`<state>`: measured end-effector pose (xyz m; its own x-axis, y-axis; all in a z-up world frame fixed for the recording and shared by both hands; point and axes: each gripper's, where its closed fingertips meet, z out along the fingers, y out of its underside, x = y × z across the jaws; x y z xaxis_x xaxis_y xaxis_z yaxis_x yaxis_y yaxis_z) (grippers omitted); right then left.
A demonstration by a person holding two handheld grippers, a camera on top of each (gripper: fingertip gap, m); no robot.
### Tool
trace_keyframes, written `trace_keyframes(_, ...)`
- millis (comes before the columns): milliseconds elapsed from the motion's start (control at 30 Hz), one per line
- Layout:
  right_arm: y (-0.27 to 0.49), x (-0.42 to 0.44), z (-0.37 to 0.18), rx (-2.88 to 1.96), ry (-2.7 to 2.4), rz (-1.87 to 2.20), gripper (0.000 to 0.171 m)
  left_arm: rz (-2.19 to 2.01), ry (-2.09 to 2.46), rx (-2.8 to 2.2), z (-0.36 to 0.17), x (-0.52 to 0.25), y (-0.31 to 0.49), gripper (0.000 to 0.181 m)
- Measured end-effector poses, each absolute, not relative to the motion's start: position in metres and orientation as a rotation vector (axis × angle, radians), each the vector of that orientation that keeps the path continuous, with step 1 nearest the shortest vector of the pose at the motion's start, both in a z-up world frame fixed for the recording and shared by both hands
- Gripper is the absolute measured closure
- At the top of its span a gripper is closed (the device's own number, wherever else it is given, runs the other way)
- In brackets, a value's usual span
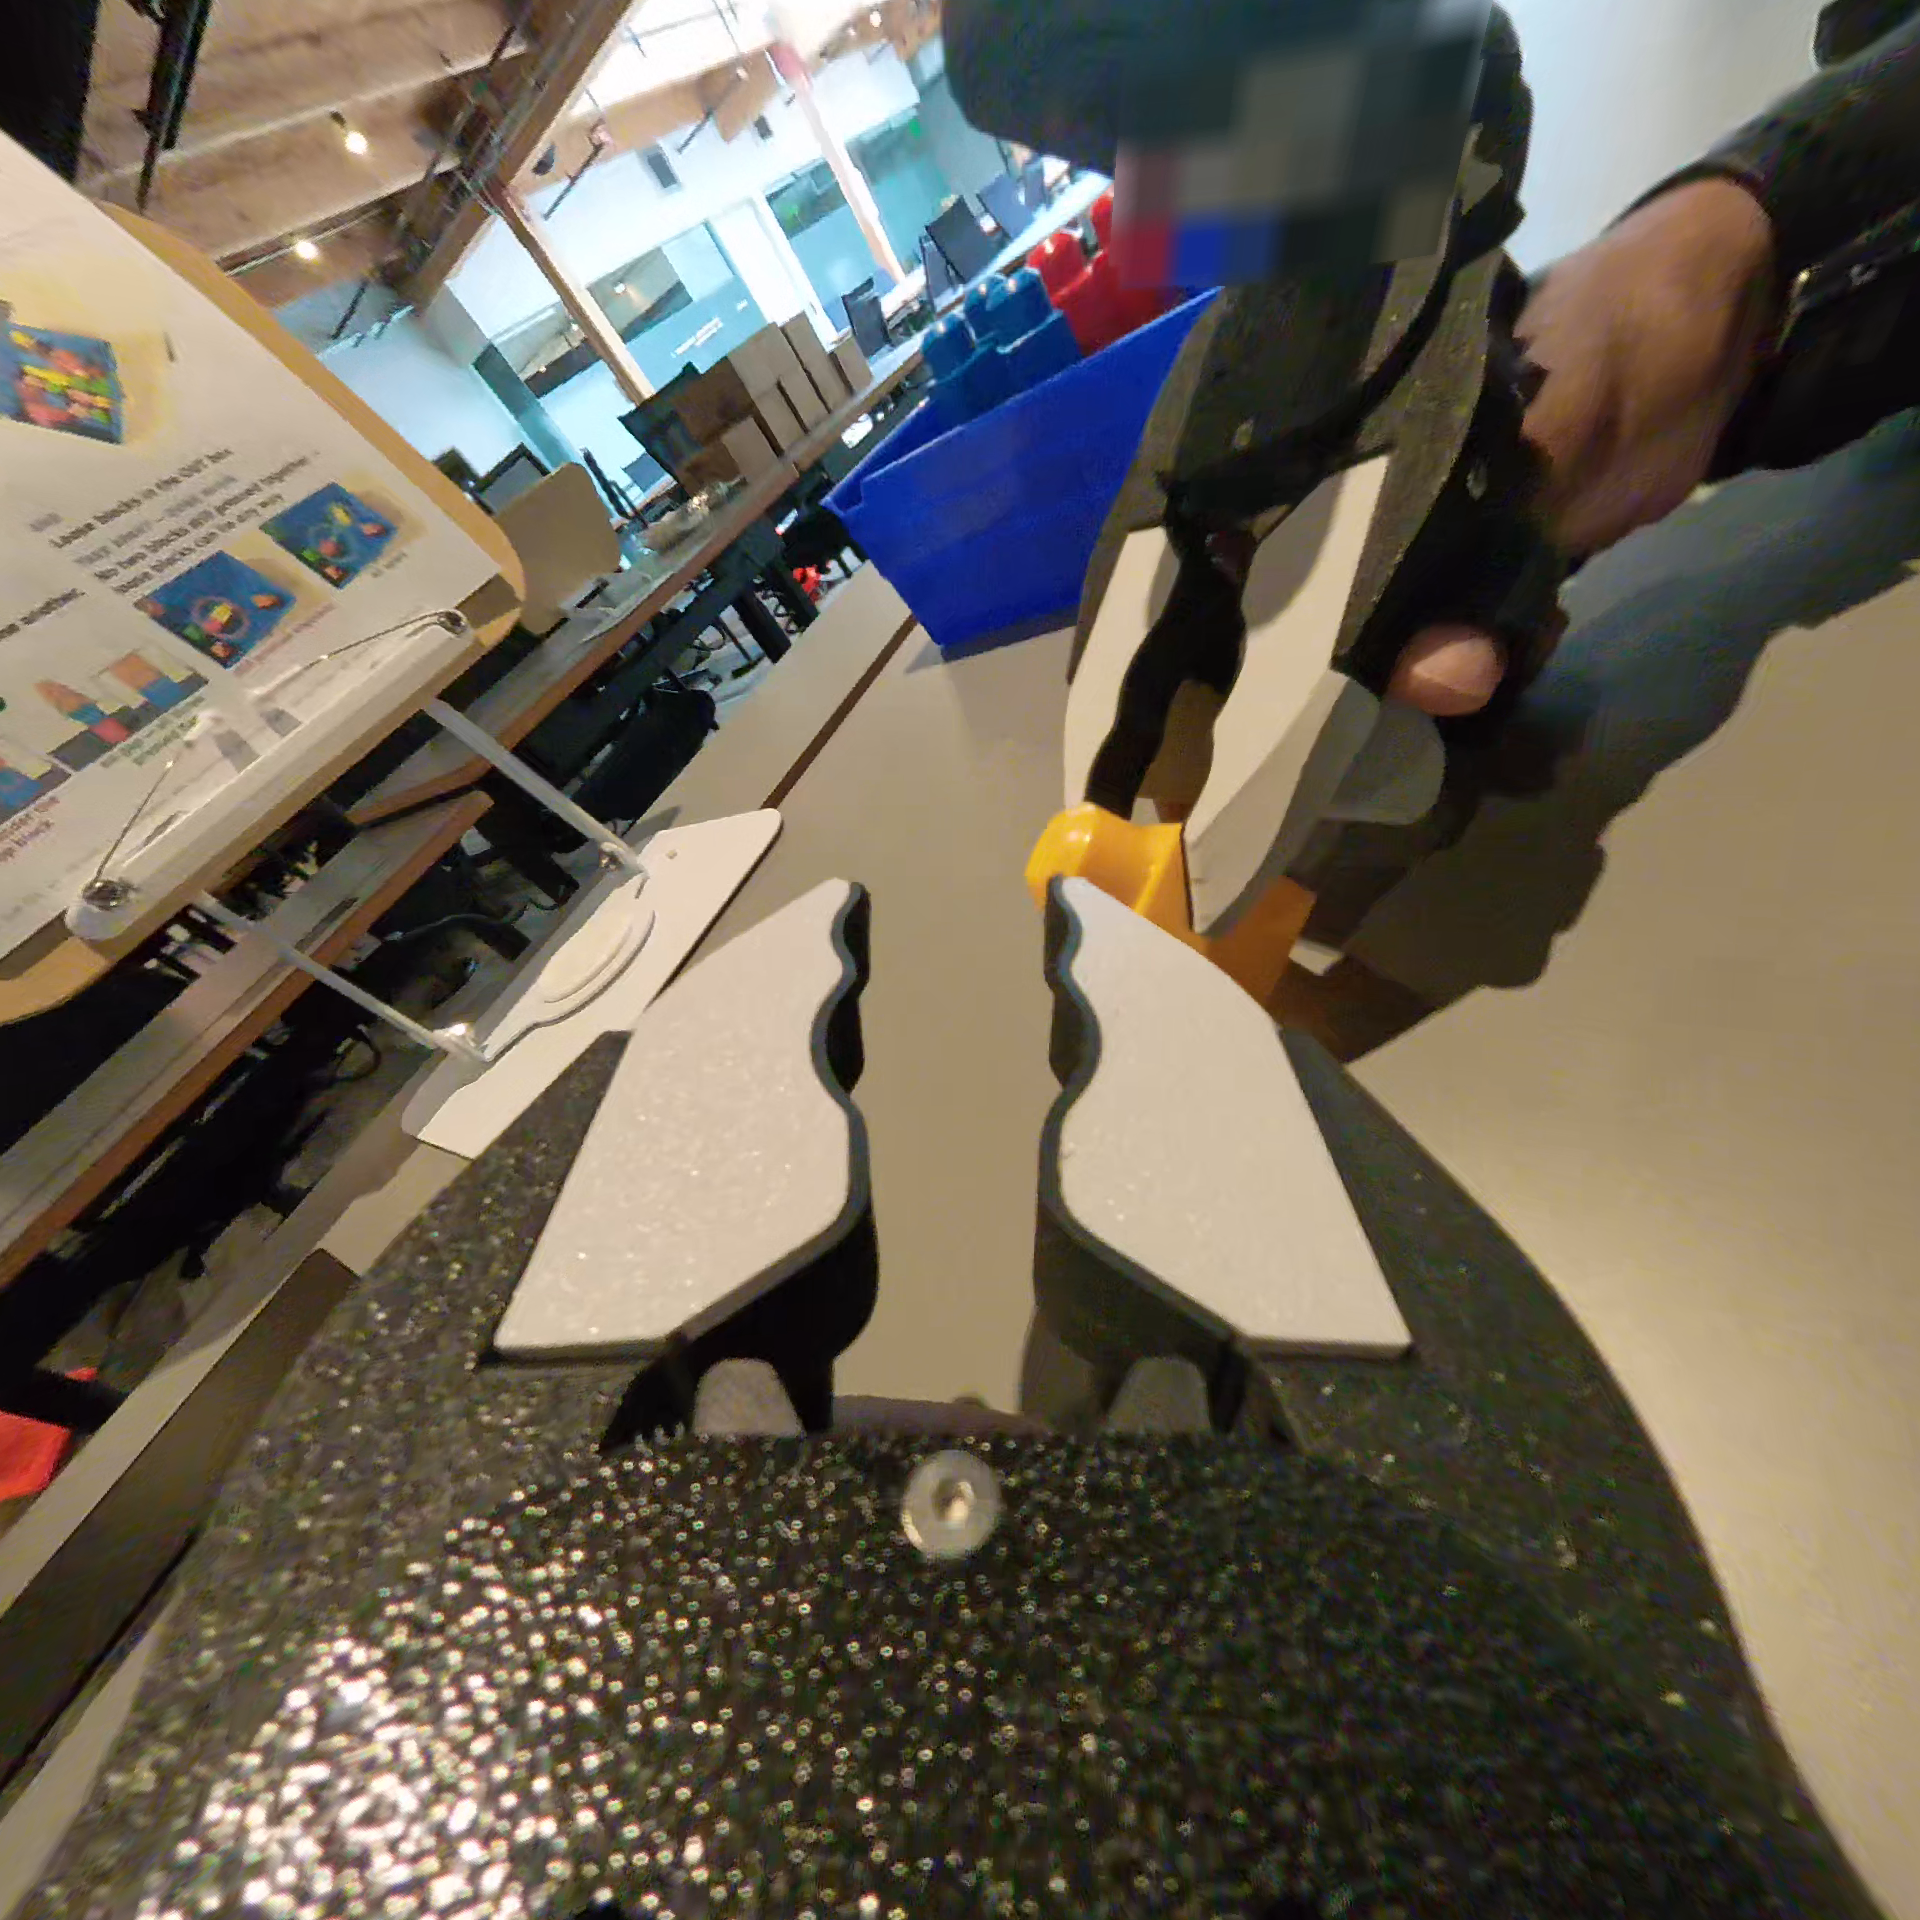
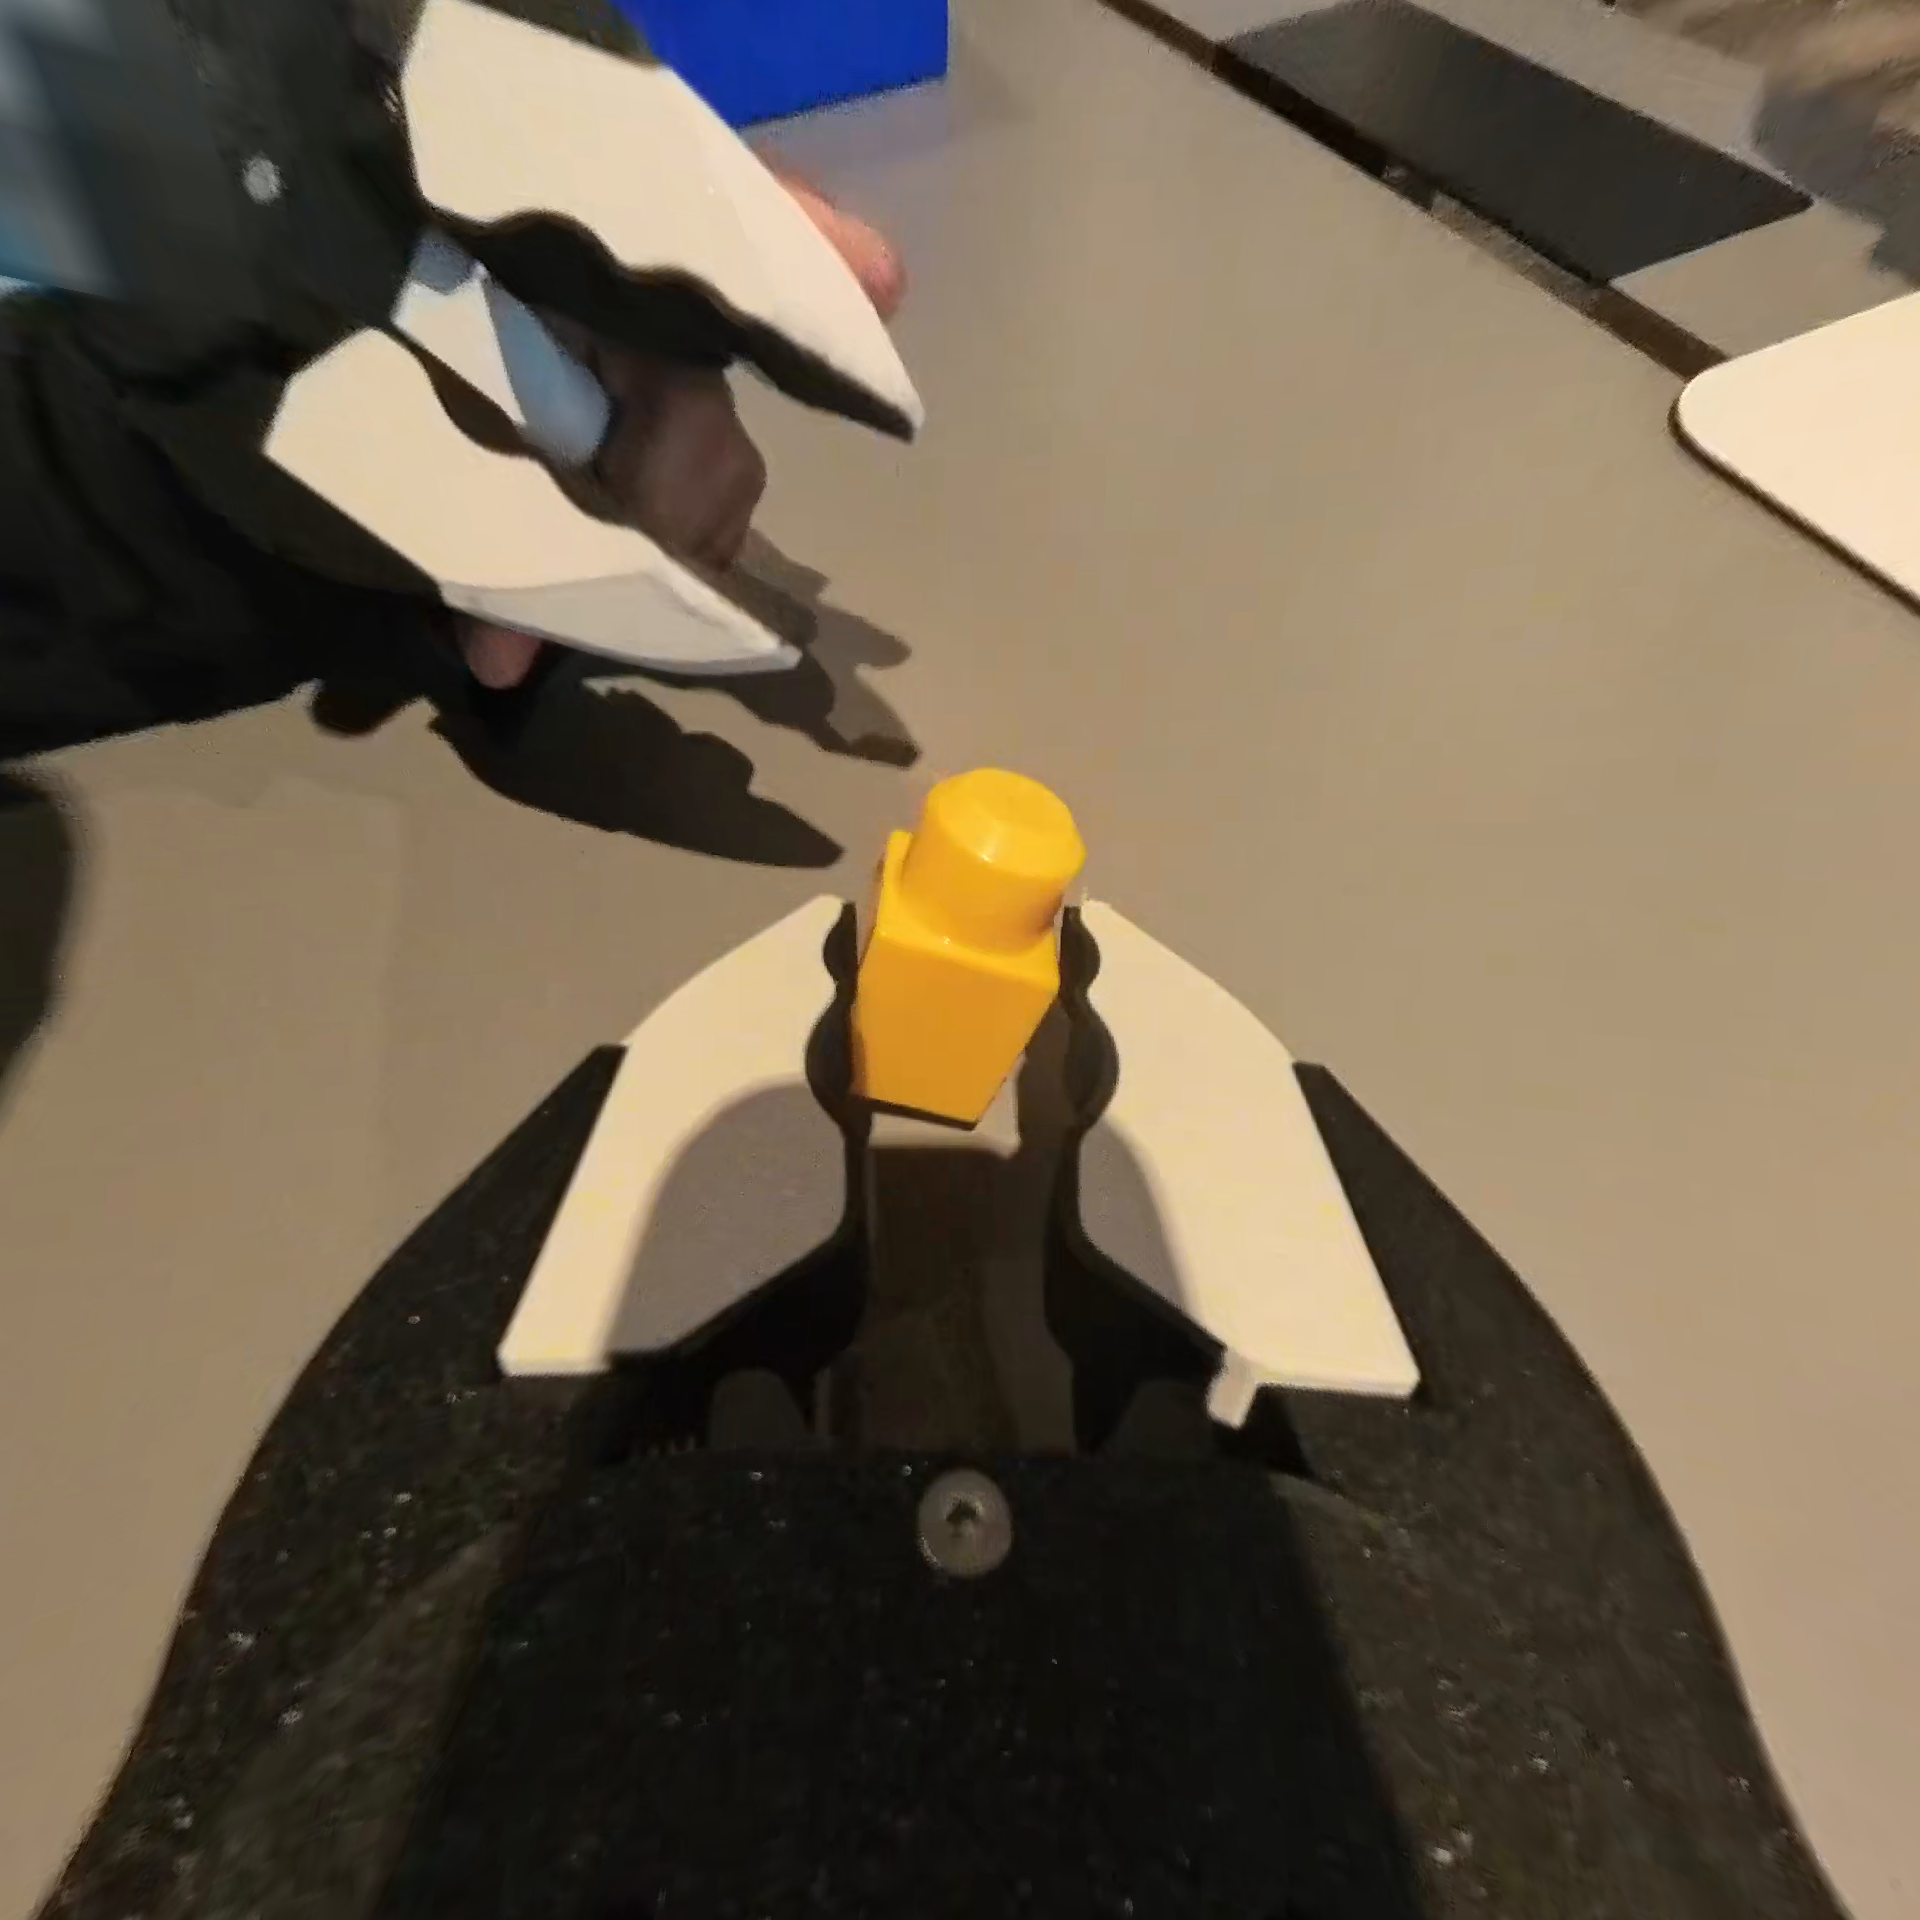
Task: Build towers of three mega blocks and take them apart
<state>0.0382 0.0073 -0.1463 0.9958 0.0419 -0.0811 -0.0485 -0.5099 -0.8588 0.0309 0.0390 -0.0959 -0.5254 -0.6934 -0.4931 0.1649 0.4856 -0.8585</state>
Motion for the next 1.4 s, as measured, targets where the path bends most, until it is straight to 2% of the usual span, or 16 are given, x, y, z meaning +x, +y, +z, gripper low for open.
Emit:
trace_keyframes(400, -0.007, 0.027, -0.161, -2.21, -0.13, 0.116, 0.134, -1.189, 1.826, -0.456, -0.097, 0.03, 0.038, 0.15)
trace_keyframes(567, -0.014, 0.022, -0.152, -2.142, -0.171, 0.18, 0.114, -1.224, 1.788, -0.54, -0.08, 0.024, 0.051, 0.146)
trace_keyframes(667, -0.025, 0.02, -0.143, -2.077, -0.163, 0.23, 0.112, -1.116, 1.71, -0.725, -0.062, 0.013, 0.098, 0.143)
trace_keyframes(767, -0.038, 0.021, -0.134, -2.009, -0.136, 0.28, 0.114, -0.92, 1.597, -0.992, -0.045, -0.017, 0.18, 0.143)
trace_keyframes(933, -0.052, 0.024, -0.128, -1.955, -0.094, 0.326, 0.118, -0.429, 1.385, -1.417, -0.024, -0.122, 0.335, 0.139)
trace_keyframes(1067, -0.052, 0.021, -0.13, -1.978, -0.114, 0.325, 0.119, -0.092, 1.399, -1.695, -0.067, -0.195, 0.395, 0.13)
trace_keyframes(1133, -0.051, 0.019, -0.133, -1.994, -0.137, 0.307, 0.119, -0.033, 1.416, -1.791, -0.093, -0.211, 0.405, 0.133)
trace_keyframes(1200, -0.051, 0.018, -0.134, -2.004, -0.147, 0.288, 0.119, -0.104, 1.439, -1.862, -0.114, -0.211, 0.4, 0.141)
trace_keyframes(1233, -0.051, 0.018, -0.135, -2.006, -0.146, 0.283, 0.119, -0.14, 1.443, -1.875, -0.12, -0.208, 0.396, 0.137)
trace_keyframes(1400, -0.051, 0.024, -0.131, -1.983, -0.097, 0.293, 0.121, -0.309, 1.502, -1.845, -0.118, -0.189, 0.369, 0.146)
